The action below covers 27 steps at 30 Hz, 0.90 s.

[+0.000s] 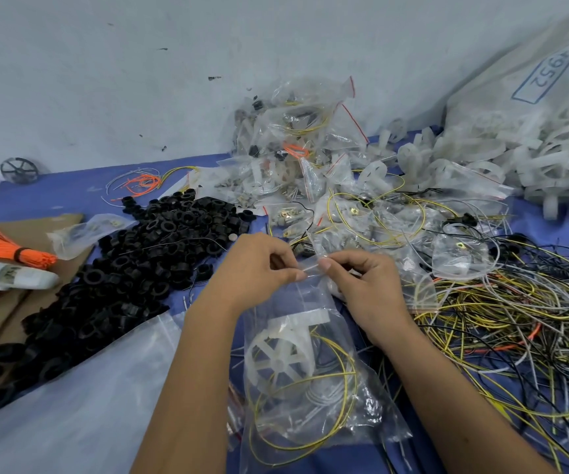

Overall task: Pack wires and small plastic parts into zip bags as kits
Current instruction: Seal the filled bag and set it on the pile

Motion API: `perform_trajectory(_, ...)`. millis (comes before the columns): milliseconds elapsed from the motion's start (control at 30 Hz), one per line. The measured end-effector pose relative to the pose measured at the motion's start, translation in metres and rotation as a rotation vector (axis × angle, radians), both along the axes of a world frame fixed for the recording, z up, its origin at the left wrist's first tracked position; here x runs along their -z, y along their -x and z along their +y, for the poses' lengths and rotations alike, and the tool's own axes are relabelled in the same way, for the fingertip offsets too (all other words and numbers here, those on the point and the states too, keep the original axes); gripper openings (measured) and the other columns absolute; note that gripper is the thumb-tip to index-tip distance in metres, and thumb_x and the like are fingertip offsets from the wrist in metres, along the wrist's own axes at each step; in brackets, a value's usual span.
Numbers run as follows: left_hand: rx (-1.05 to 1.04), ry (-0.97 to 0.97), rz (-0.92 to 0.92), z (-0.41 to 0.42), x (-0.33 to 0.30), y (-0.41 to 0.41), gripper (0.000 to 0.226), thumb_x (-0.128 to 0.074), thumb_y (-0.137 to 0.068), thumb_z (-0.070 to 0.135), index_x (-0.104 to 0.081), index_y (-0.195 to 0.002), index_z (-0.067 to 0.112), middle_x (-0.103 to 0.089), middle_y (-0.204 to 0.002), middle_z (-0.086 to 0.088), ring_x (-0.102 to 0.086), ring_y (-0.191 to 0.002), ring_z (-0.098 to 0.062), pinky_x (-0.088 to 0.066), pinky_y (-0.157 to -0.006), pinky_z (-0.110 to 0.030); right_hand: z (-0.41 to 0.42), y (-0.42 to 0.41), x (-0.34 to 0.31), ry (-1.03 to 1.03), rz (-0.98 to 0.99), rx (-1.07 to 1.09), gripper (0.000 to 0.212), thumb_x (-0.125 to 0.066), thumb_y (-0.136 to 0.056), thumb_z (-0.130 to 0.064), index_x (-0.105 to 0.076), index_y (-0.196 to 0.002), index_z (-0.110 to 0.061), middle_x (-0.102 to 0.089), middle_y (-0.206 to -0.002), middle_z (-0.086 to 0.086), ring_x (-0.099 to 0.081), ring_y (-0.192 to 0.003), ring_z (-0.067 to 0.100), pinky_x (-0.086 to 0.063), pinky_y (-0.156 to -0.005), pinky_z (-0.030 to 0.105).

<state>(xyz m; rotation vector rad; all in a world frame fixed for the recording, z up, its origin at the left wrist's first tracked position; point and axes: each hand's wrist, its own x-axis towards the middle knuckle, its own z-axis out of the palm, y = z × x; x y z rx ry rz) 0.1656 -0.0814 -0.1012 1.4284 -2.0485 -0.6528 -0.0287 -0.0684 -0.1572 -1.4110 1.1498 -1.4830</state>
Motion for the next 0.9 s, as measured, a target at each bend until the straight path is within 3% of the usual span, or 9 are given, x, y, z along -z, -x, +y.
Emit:
perform_trajectory(167, -0.052, -0.095, 0.053, -0.001, 0.007, -0.029, 0.017, -0.087, -0.081, 0.016, -0.075, -0.07, 0.02, -0.073, -0.073, -0.008, -0.06, -0.065, -0.012, -0.049, -0.07, -0.03, 0.002, 0.002, -0.003, 0.052, -0.007, 0.105, 0.011, -0.077, -0.088, -0.013, -0.077, -0.077, -0.015, -0.071, -0.071, -0.004, -0.06, -0.066, 0.005, -0.048, -0.065, 0.022)
perform_trajectory(400, -0.096, -0.093, 0.437, 0.004, 0.012, -0.06, 0.014, -0.075, -0.09, 0.007, -0.078, -0.076, 0.004, -0.068, -0.065, -0.018, -0.059, -0.055, -0.013, -0.05, -0.056, -0.021, 0.001, 0.004, -0.008, 0.037, -0.093, 0.218, 0.013, -0.074, -0.092, -0.019, -0.078, -0.08, -0.02, -0.066, -0.063, -0.008, -0.054, -0.058, 0.006, -0.046, -0.059, 0.026)
perform_trajectory(500, -0.146, -0.004, 0.53, 0.003, 0.012, -0.053, 0.018, -0.071, -0.092, 0.004, -0.078, -0.075, 0.007, -0.066, -0.058, -0.008, -0.054, -0.049, -0.009, -0.046, -0.05, -0.019, 0.003, 0.005, -0.013, 0.003, -0.088, 0.115, 0.018, -0.068, -0.095, -0.029, -0.075, -0.084, -0.017, -0.063, -0.064, 0.01, -0.054, -0.056, 0.013, -0.047, -0.056, 0.028)
perform_trajectory(567, -0.171, 0.027, 0.582, 0.003, 0.012, -0.048, 0.019, -0.071, -0.093, 0.004, -0.077, -0.074, 0.006, -0.063, -0.053, 0.0, -0.051, -0.046, -0.007, -0.044, -0.048, -0.018, 0.007, 0.005, -0.017, -0.071, -0.06, -0.036, 0.039, -0.064, -0.092, -0.05, -0.073, -0.091, -0.013, -0.061, -0.069, 0.018, -0.054, -0.056, 0.017, -0.047, -0.054, 0.03)
perform_trajectory(667, -0.235, 0.075, 0.645, 0.0, 0.014, -0.045, 0.026, -0.071, -0.094, 0.007, -0.073, -0.069, 0.005, -0.059, -0.049, 0.004, -0.048, -0.043, -0.006, -0.042, -0.047, -0.017, 0.014, 0.002, -0.025, -0.158, 0.122, -0.244, 0.048, -0.067, -0.076, -0.068, -0.07, -0.102, -0.027, -0.067, -0.075, -0.002, -0.06, -0.063, 0.01, -0.049, -0.056, 0.026)
perform_trajectory(767, -0.335, 0.095, 0.712, -0.004, 0.018, -0.043, 0.033, -0.071, -0.096, 0.015, -0.073, -0.063, 0.014, -0.057, -0.051, 0.004, -0.047, -0.044, -0.008, -0.042, -0.046, -0.021, 0.022, -0.002, -0.03, -0.167, 0.313, -0.38, 0.058, -0.087, -0.068, -0.056, -0.061, -0.115, -0.033, -0.075, -0.1, 0.002, -0.072, -0.087, 0.019, -0.057, -0.077, 0.031)
perform_trajectory(833, -0.346, 0.079, 0.675, -0.005, 0.02, -0.043, 0.035, -0.069, -0.098, 0.021, -0.074, -0.063, 0.019, -0.062, -0.056, 0.003, -0.052, -0.051, -0.009, -0.047, -0.049, -0.024, 0.025, -0.003, -0.032, -0.153, 0.32, -0.381, 0.052, -0.092, -0.067, -0.042, -0.064, -0.108, -0.025, -0.075, -0.094, 0.003, -0.072, -0.078, 0.019, -0.057, -0.069, 0.025)
perform_trajectory(900, -0.324, -0.021, 0.687, -0.004, 0.02, -0.045, 0.035, -0.066, -0.1, 0.031, -0.076, -0.068, 0.021, -0.066, -0.063, 0.003, -0.057, -0.055, -0.008, -0.05, -0.051, -0.022, 0.025, -0.004, -0.033, -0.129, 0.223, -0.362, 0.026, -0.089, -0.076, -0.021, -0.067, -0.088, -0.011, -0.072, -0.074, 0.002, -0.064, -0.057, 0.014, -0.051, -0.051, 0.024)
